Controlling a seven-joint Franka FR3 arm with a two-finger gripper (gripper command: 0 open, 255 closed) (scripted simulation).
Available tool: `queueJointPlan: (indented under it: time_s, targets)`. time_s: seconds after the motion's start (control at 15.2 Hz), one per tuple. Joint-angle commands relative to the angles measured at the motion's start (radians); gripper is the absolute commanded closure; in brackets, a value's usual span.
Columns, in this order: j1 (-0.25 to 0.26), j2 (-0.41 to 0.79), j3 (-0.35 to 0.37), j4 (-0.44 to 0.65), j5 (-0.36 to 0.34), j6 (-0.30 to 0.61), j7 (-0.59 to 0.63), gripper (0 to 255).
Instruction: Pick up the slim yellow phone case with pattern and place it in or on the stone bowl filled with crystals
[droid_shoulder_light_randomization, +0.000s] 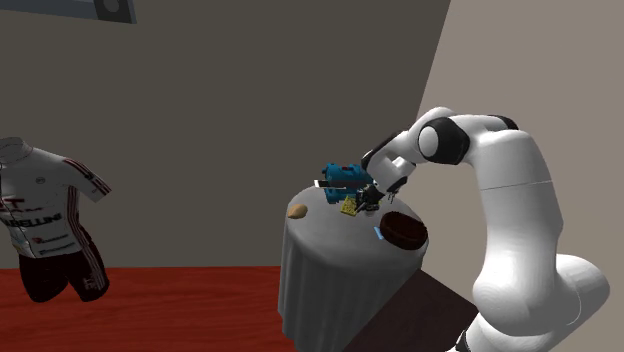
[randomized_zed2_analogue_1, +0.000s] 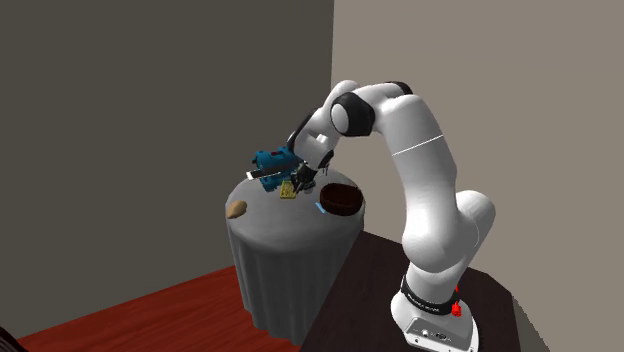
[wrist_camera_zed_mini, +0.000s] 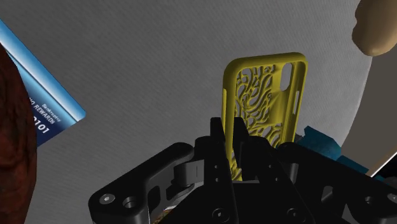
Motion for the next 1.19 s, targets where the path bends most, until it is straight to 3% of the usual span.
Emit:
queueJointPlan:
  time_s: [0.0,1.12]
  targets:
    - [0.007,-0.023,-0.01,-0.01,-0.016,-0.011,0.018,255]
    - [0.063,-0.195,-0.091,-0.054,-0.159,-0.112,0.174,255]
